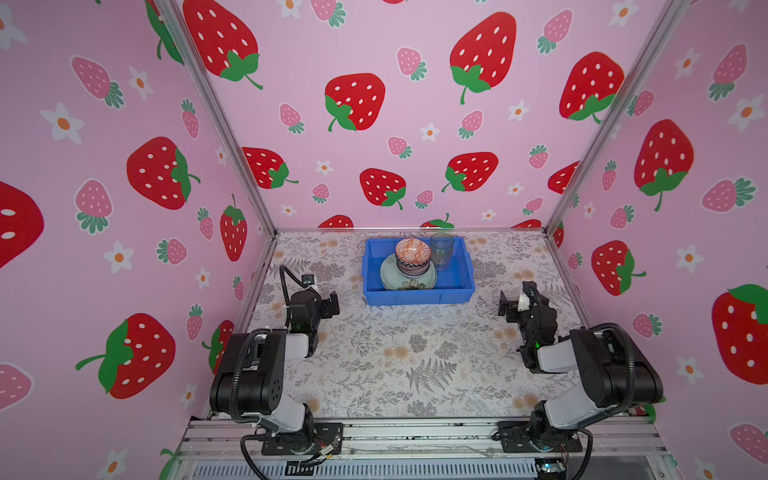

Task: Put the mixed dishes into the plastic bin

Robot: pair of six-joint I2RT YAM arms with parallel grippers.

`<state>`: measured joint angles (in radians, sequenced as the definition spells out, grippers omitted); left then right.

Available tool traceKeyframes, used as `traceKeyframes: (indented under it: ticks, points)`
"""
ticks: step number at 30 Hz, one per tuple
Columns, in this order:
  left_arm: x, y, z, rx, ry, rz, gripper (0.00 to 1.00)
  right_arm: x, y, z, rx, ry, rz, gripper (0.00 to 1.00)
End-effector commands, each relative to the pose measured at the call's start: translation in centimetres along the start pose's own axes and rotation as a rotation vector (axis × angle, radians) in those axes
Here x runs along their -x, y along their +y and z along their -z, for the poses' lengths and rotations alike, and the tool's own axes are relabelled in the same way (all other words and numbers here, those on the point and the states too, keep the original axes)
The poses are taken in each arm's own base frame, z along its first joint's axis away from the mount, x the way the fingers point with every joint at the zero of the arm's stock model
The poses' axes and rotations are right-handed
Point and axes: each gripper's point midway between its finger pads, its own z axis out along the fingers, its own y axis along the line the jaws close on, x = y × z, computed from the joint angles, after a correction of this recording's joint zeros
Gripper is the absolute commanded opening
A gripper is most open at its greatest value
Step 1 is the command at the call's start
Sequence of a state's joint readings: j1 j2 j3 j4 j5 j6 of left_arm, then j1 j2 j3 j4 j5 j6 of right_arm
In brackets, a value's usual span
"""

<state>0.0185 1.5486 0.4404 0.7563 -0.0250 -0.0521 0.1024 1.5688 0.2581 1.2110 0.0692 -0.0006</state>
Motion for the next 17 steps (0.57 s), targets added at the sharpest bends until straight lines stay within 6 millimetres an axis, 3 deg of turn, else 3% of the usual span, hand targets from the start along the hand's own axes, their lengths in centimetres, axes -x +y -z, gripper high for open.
traceKeyframes:
  ticks: [1, 17]
  points:
    - [0.78, -0.35, -0.25, -0.014, -0.013, -0.021, 0.99, 1.32, -0.17, -0.22, -0.001, -0.045, -0.004, 0.99]
    - [0.85, -0.45, -0.20, -0.010, -0.017, -0.027, 0.99, 1.30, -0.20, -0.27, -0.003, -0.043, -0.004, 0.99]
